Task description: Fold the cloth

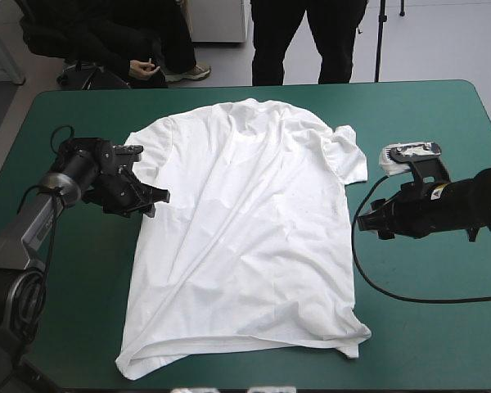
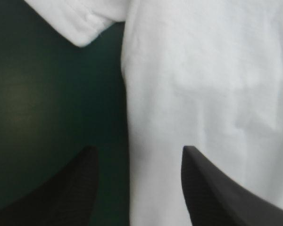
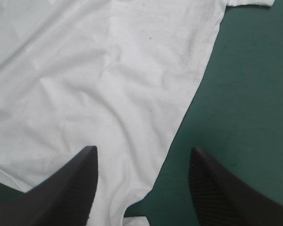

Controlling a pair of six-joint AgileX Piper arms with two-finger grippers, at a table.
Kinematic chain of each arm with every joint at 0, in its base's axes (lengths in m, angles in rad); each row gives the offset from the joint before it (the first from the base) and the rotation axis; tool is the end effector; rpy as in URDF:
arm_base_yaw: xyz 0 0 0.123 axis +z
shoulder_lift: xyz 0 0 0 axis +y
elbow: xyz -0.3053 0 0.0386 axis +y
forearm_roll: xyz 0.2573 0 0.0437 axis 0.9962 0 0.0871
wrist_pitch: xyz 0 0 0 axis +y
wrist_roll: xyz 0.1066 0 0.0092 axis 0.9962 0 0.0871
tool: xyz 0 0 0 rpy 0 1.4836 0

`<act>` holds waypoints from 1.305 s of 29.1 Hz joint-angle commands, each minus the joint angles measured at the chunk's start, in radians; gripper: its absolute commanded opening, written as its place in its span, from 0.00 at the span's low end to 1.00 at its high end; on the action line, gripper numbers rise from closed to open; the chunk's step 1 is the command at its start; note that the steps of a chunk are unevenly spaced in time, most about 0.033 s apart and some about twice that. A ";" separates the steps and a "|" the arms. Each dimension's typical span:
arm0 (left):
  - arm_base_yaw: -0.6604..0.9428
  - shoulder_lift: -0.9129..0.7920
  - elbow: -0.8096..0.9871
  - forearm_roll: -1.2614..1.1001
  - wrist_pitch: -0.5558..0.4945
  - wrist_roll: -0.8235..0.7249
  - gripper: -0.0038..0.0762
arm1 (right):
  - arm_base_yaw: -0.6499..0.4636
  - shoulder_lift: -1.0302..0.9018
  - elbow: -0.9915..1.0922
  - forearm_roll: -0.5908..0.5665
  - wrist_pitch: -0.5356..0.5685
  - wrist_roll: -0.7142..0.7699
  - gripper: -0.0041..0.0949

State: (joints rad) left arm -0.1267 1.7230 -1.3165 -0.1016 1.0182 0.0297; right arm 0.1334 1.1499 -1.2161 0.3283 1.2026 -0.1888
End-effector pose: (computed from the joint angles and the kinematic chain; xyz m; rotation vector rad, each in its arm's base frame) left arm 0.3587 -0.0550 0.2536 0.1645 2.9048 -0.1513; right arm 0.2105 0.0607 0.3905 -0.3676 2.5577 0.4211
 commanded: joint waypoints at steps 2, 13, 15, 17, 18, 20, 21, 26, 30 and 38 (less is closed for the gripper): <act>-0.006 0.043 -0.069 0.010 -0.027 -0.003 0.53 | -0.003 -0.001 -0.032 0.017 -0.027 0.001 0.59; -0.006 0.195 -0.148 -0.023 0.032 0.011 0.29 | -0.003 0.008 -0.032 0.011 -0.033 0.001 0.59; -0.008 0.193 -0.148 -0.023 0.042 0.030 0.10 | -0.003 0.024 -0.032 0.015 -0.029 0.001 0.59; -0.008 0.191 -0.148 -0.023 0.044 0.033 0.03 | -0.003 0.046 -0.032 0.020 -0.028 0.001 0.59; -0.008 0.189 -0.148 -0.023 0.048 0.033 0.03 | -0.003 0.057 -0.034 0.022 -0.028 0.001 0.59; -0.008 0.186 -0.148 -0.023 0.048 0.038 0.03 | -0.003 0.090 -0.057 0.017 -0.030 0.001 0.59; -0.008 0.186 -0.148 -0.024 0.048 0.040 0.03 | -0.003 0.111 -0.076 0.008 -0.030 0.003 0.59; -0.008 0.186 -0.148 -0.027 0.048 0.040 0.03 | -0.001 0.246 -0.268 -0.040 -0.013 0.031 0.59; -0.008 0.186 -0.148 -0.027 0.050 0.040 0.03 | 0.001 0.364 -0.401 -0.058 0.046 0.031 0.59; -0.008 0.186 -0.148 -0.038 0.050 0.040 0.03 | 0.120 0.532 -0.432 -0.248 0.015 0.100 0.59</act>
State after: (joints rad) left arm -0.1269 1.9333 -1.4586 -0.0975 1.0721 0.0713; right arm 0.2275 1.6826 -1.6158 0.1225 1.2353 -0.1229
